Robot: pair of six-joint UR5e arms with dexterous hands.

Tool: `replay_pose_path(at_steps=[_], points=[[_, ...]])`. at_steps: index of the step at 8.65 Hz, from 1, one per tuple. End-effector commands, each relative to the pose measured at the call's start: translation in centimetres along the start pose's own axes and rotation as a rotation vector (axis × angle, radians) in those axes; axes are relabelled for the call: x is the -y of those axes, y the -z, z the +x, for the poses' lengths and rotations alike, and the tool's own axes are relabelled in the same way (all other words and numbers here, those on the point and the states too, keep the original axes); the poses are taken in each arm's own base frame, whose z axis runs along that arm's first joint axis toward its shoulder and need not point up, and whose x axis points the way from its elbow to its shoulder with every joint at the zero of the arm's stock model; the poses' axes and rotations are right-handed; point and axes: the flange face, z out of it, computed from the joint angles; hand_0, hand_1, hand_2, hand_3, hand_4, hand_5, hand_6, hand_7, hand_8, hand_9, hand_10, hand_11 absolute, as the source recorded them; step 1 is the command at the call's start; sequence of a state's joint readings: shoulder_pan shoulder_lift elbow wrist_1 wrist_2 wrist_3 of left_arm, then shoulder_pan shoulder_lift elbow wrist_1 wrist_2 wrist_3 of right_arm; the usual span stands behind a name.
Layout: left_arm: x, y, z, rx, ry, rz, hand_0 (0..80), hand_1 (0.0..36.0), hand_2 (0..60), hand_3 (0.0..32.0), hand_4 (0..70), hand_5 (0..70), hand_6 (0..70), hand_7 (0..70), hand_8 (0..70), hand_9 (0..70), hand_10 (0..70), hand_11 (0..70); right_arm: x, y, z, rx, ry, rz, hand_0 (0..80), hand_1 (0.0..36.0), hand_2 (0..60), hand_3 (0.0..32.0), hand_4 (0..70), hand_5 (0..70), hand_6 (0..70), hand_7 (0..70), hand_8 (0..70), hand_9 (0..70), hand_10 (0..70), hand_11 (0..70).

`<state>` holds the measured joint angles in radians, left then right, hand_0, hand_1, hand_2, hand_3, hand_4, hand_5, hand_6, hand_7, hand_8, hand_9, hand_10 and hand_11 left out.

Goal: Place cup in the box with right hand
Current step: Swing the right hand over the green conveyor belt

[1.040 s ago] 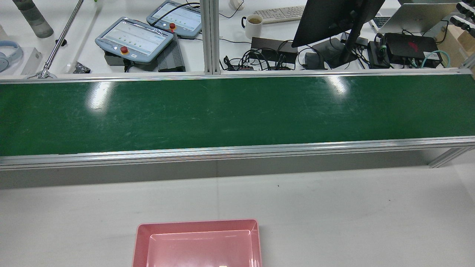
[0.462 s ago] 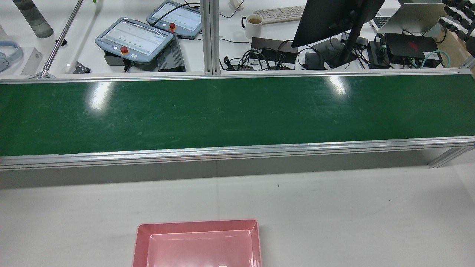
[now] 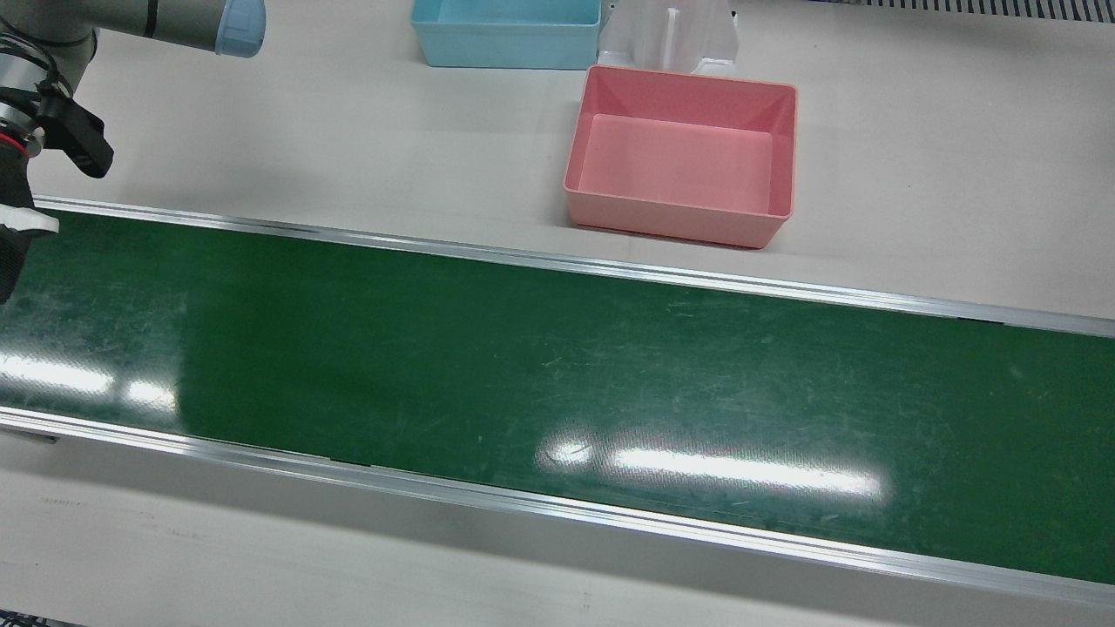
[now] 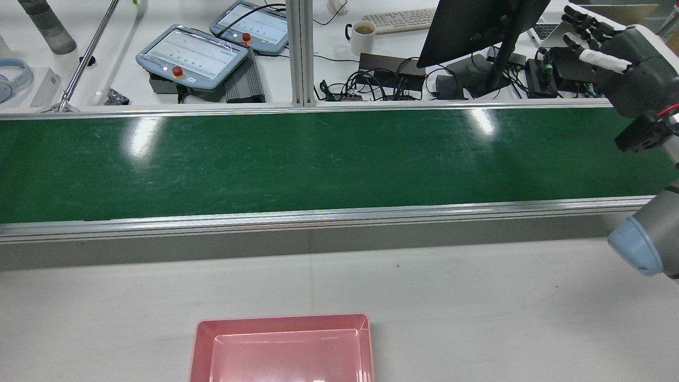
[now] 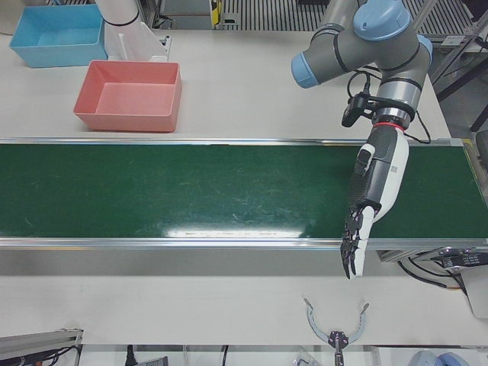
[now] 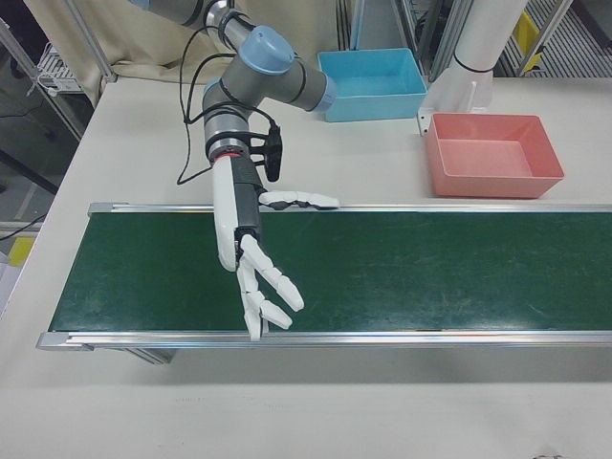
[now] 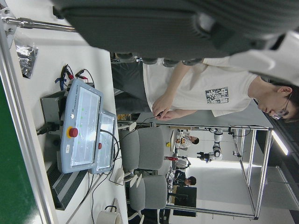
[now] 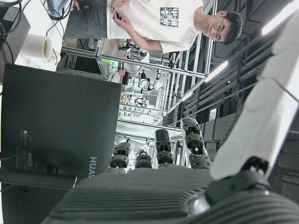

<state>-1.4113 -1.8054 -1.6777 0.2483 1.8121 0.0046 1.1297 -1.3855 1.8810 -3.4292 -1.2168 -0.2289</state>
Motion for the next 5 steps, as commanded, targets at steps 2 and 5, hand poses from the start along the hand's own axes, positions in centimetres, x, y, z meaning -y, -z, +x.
replay_pose_path(at_steps=[2, 5], points=[[-0.1, -0.1, 0.0, 0.000, 0.000, -0.002, 0.0, 0.0, 0.0, 0.0, 0.0, 0.0, 0.0, 0.0, 0.0, 0.0, 0.0, 0.0, -5.3, -1.7, 5.9, -0.024, -0.005, -0.002, 46.5, 20.9, 29.9, 0.0, 0.0, 5.2, 6.2, 26.6, 0.4, 6.1, 4.9, 9.0], [0.0, -0.1, 0.0, 0.000, 0.000, 0.000, 0.0, 0.0, 0.0, 0.0, 0.0, 0.0, 0.0, 0.0, 0.0, 0.0, 0.0, 0.0, -10.8, -0.7, 10.3, -0.053, 0.001, 0.004, 47.8, 22.9, 27.7, 2.2, 0.0, 5.8, 5.5, 23.3, 0.1, 3.3, 4.4, 8.5]])
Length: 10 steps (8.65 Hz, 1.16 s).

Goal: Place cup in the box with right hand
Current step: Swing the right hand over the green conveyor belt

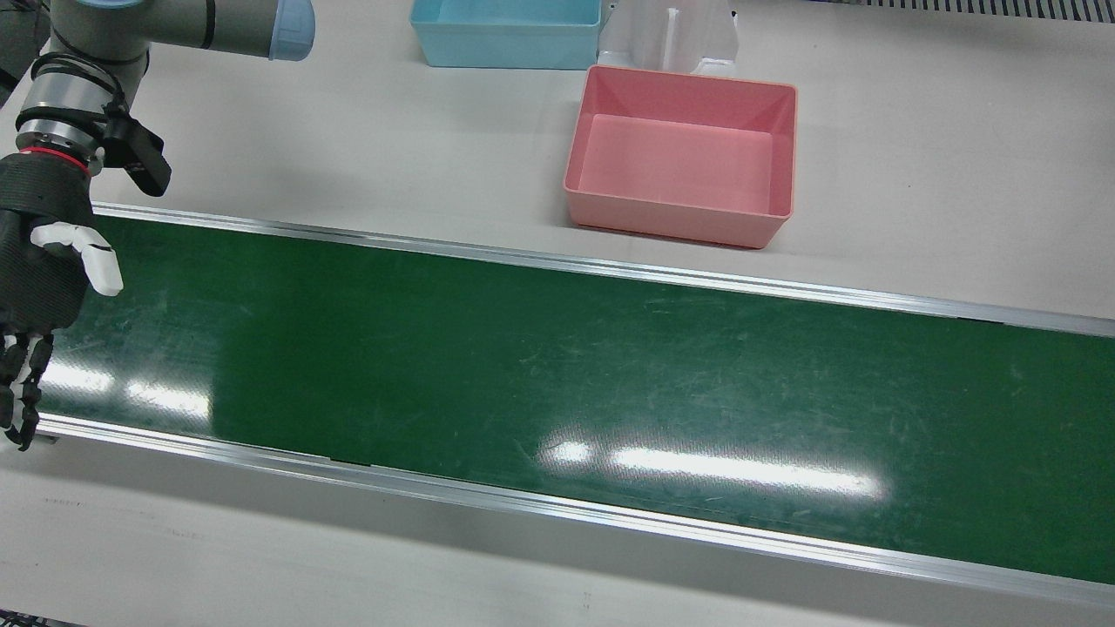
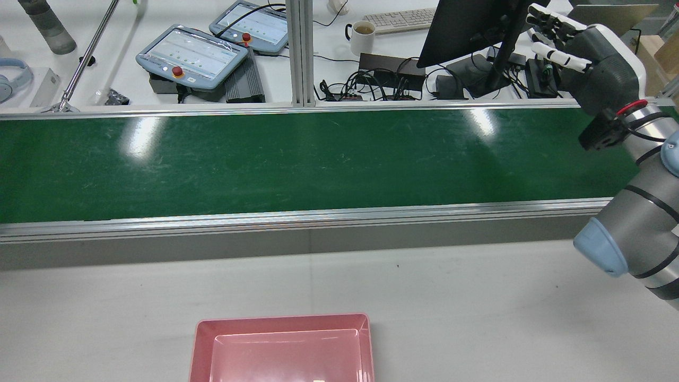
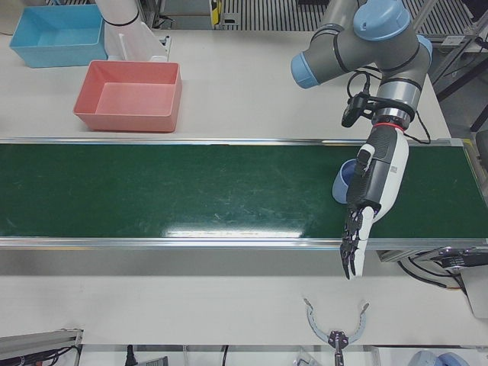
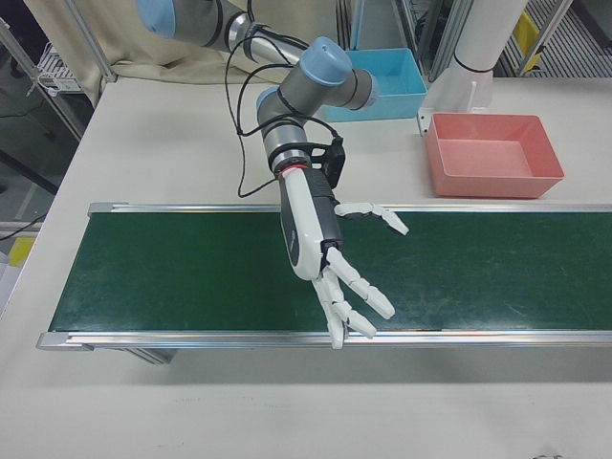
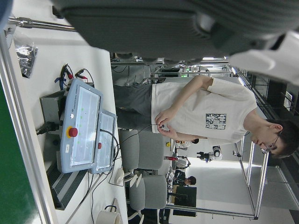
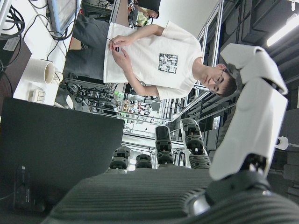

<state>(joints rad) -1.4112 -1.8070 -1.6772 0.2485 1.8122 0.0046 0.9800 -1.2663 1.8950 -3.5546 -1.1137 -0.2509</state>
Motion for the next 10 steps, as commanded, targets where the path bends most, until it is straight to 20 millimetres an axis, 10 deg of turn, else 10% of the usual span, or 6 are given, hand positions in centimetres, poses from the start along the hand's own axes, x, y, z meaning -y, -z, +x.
replay_pose_path(at_steps=[1, 4, 10], points=[[0.2, 0.0, 0.0, -0.001, 0.000, 0.002, 0.0, 0.0, 0.0, 0.0, 0.0, 0.0, 0.0, 0.0, 0.0, 0.0, 0.0, 0.0, -6.1, 2.5, 3.3, 0.005, 0.033, 0.020, 47.2, 21.5, 27.6, 0.6, 0.0, 5.3, 5.7, 24.6, 0.1, 3.9, 4.2, 8.2], [0.2, -0.1, -0.1, 0.001, 0.001, 0.002, 0.0, 0.0, 0.0, 0.0, 0.0, 0.0, 0.0, 0.0, 0.0, 0.0, 0.0, 0.0, -6.7, 4.0, 6.9, 0.042, 0.086, 0.054, 45.6, 18.9, 28.6, 0.0, 0.0, 4.7, 6.6, 28.1, 1.0, 7.3, 5.4, 9.4], [0.2, 0.0, 0.0, 0.001, 0.000, 0.002, 0.0, 0.0, 0.0, 0.0, 0.0, 0.0, 0.0, 0.0, 0.0, 0.0, 0.0, 0.0, -10.6, -0.9, 13.6, 0.040, 0.125, 0.053, 39.2, 13.4, 24.1, 0.0, 0.0, 3.1, 6.7, 30.4, 2.2, 9.8, 5.1, 8.4]])
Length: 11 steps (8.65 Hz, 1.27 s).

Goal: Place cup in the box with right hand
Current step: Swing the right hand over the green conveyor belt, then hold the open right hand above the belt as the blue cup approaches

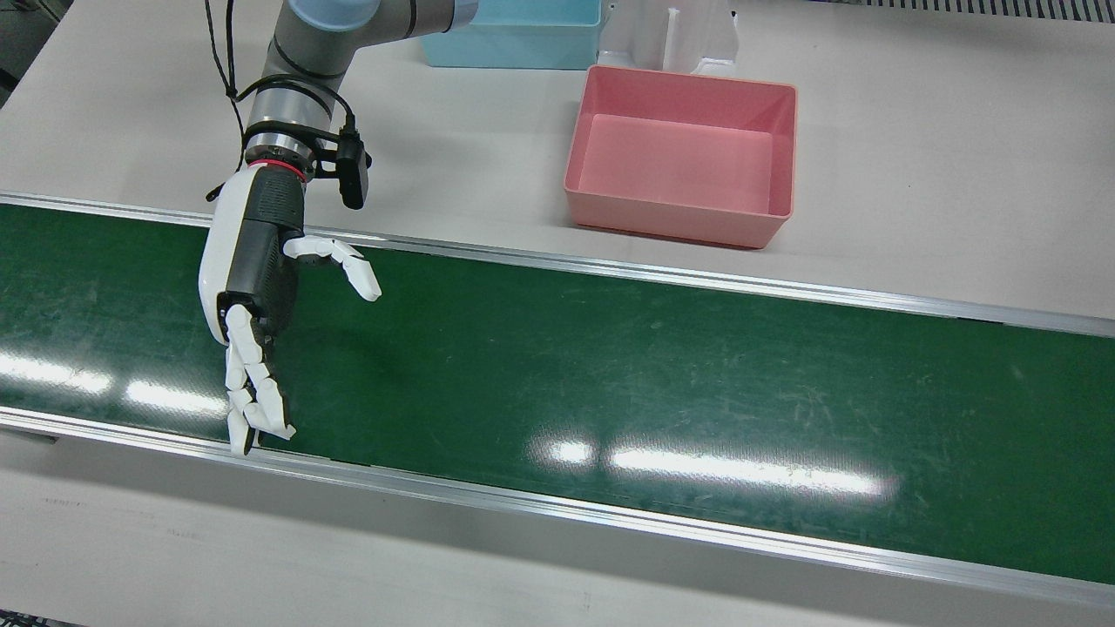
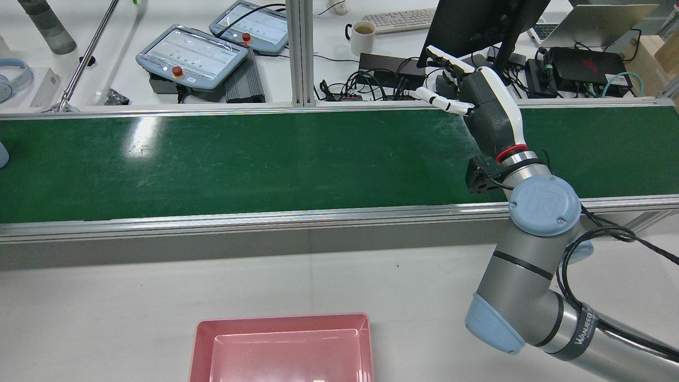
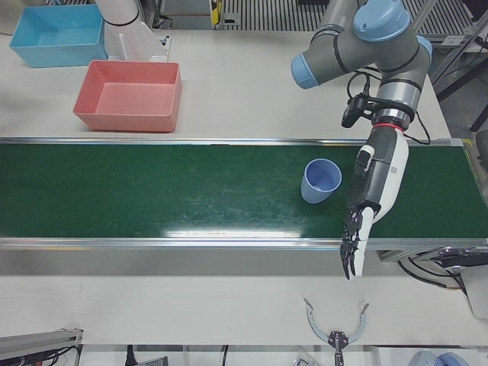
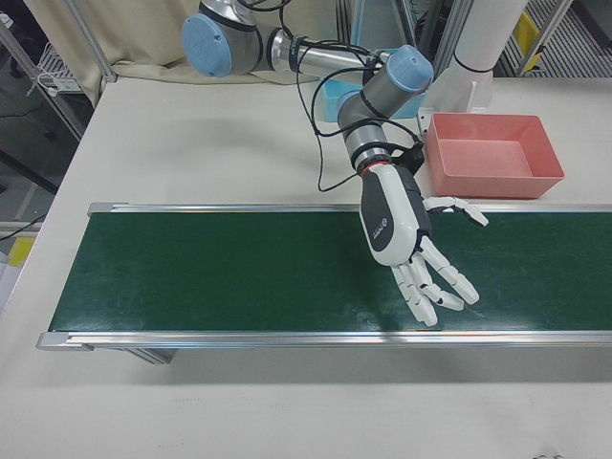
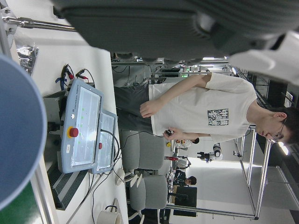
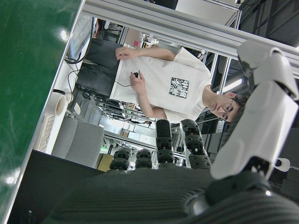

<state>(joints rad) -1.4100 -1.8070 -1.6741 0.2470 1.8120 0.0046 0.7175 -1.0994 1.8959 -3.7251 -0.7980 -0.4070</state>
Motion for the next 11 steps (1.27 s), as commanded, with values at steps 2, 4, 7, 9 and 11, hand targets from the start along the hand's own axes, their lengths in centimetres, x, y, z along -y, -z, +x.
replay_pose_path(at_steps=[2, 4, 7, 9, 11], points=[[-0.1, -0.1, 0.0, 0.000, 0.000, -0.001, 0.0, 0.0, 0.0, 0.0, 0.0, 0.0, 0.0, 0.0, 0.0, 0.0, 0.0, 0.0, -2.0, -0.7, 3.6, -0.037, 0.012, -0.007, 49.3, 1.8, 0.0, 8.6, 6.1, 4.1, 4.0, 18.9, 1.5, 6.9, 5.1, 8.8], [0.0, -0.1, 0.0, 0.000, 0.000, 0.001, 0.0, 0.0, 0.0, 0.0, 0.0, 0.0, 0.0, 0.0, 0.0, 0.0, 0.0, 0.0, -2.7, -0.2, 4.4, -0.050, 0.012, -0.017, 50.3, 2.9, 0.0, 12.4, 1.6, 4.6, 3.1, 15.2, 1.0, 5.4, 5.0, 8.9], [0.0, -0.1, 0.0, 0.000, 0.000, 0.001, 0.0, 0.0, 0.0, 0.0, 0.0, 0.0, 0.0, 0.0, 0.0, 0.0, 0.0, 0.0, -3.0, -0.2, 4.7, -0.056, 0.007, -0.024, 50.1, 3.1, 0.0, 9.2, 4.6, 4.6, 3.8, 17.3, 1.8, 7.0, 5.5, 9.6], [0.1, 0.0, 0.0, 0.000, 0.000, 0.001, 0.0, 0.0, 0.0, 0.0, 0.0, 0.0, 0.0, 0.0, 0.0, 0.0, 0.0, 0.0, -2.6, 0.1, 5.6, -0.044, -0.003, -0.054, 49.6, 3.1, 0.0, 10.4, 0.2, 4.8, 3.5, 15.0, 2.4, 7.2, 5.9, 10.2], [0.0, -0.1, 0.0, 0.001, 0.000, -0.001, 0.0, 0.0, 0.0, 0.0, 0.0, 0.0, 0.0, 0.0, 0.0, 0.0, 0.0, 0.0, -0.9, -0.1, 6.8, 0.032, -0.008, -0.174, 49.2, 3.0, 0.0, 9.6, 4.8, 4.4, 4.3, 20.2, 2.1, 8.0, 5.8, 10.0]])
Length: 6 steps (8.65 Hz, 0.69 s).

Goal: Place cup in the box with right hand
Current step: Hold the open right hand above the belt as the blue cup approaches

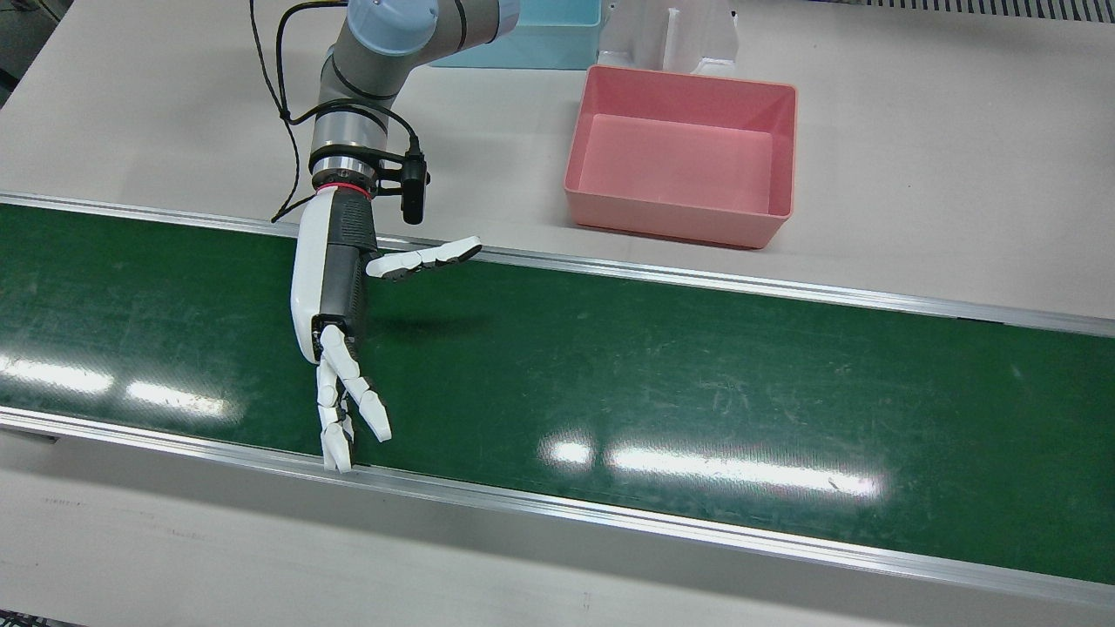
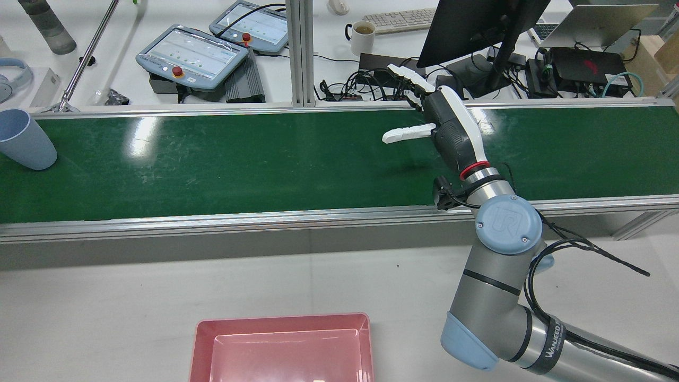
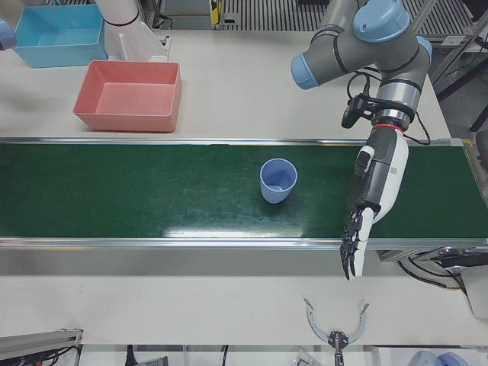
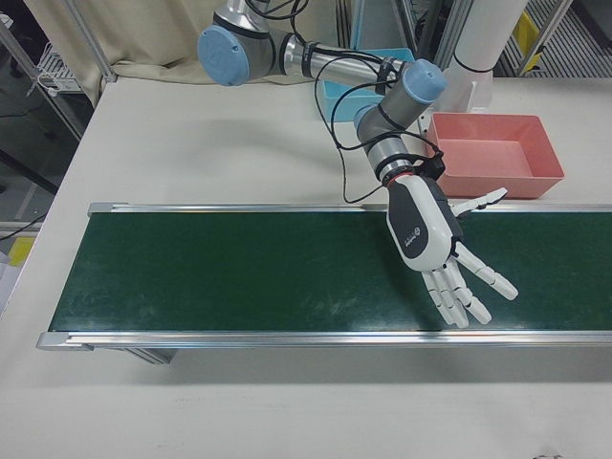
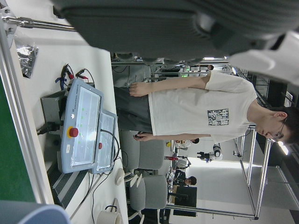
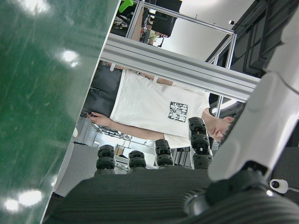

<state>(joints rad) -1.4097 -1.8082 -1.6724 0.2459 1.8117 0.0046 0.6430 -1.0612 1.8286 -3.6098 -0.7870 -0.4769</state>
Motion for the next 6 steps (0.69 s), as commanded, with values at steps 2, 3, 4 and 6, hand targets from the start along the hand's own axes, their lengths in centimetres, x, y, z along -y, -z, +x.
replay_pose_path(at_steps=[2, 3, 4, 6], points=[[0.0, 0.0, 0.0, 0.000, 0.000, 0.000, 0.0, 0.0, 0.0, 0.0, 0.0, 0.0, 0.0, 0.0, 0.0, 0.0, 0.0, 0.0, 1.2, -0.2, 1.2, 0.077, 0.012, -0.115, 49.2, 3.2, 0.0, 9.2, 6.9, 4.3, 4.5, 21.8, 2.1, 8.3, 5.7, 9.8], [-0.1, 0.0, 0.0, 0.000, 0.000, -0.002, 0.0, 0.0, 0.0, 0.0, 0.0, 0.0, 0.0, 0.0, 0.0, 0.0, 0.0, 0.0, 1.4, -0.2, 1.0, 0.076, 0.021, -0.105, 49.0, 3.1, 0.0, 9.2, 8.3, 4.1, 4.5, 22.4, 1.6, 7.7, 5.0, 8.7], [-0.1, 0.0, 0.0, 0.000, 0.000, 0.000, 0.0, 0.0, 0.0, 0.0, 0.0, 0.0, 0.0, 0.0, 0.0, 0.0, 0.0, 0.0, 1.8, -0.1, 0.7, 0.112, 0.026, -0.072, 48.9, 2.7, 0.0, 7.4, 13.6, 3.5, 4.8, 24.9, 1.0, 7.4, 4.2, 7.3], [-0.1, 0.0, 0.0, 0.001, 0.000, 0.000, 0.0, 0.0, 0.0, 0.0, 0.0, 0.0, 0.0, 0.0, 0.0, 0.0, 0.0, 0.0, 0.6, -0.6, 0.3, 0.131, 0.041, -0.038, 43.5, 13.4, 20.9, 4.4, 8.4, 3.0, 6.4, 34.0, 1.6, 9.6, 4.0, 6.8]])
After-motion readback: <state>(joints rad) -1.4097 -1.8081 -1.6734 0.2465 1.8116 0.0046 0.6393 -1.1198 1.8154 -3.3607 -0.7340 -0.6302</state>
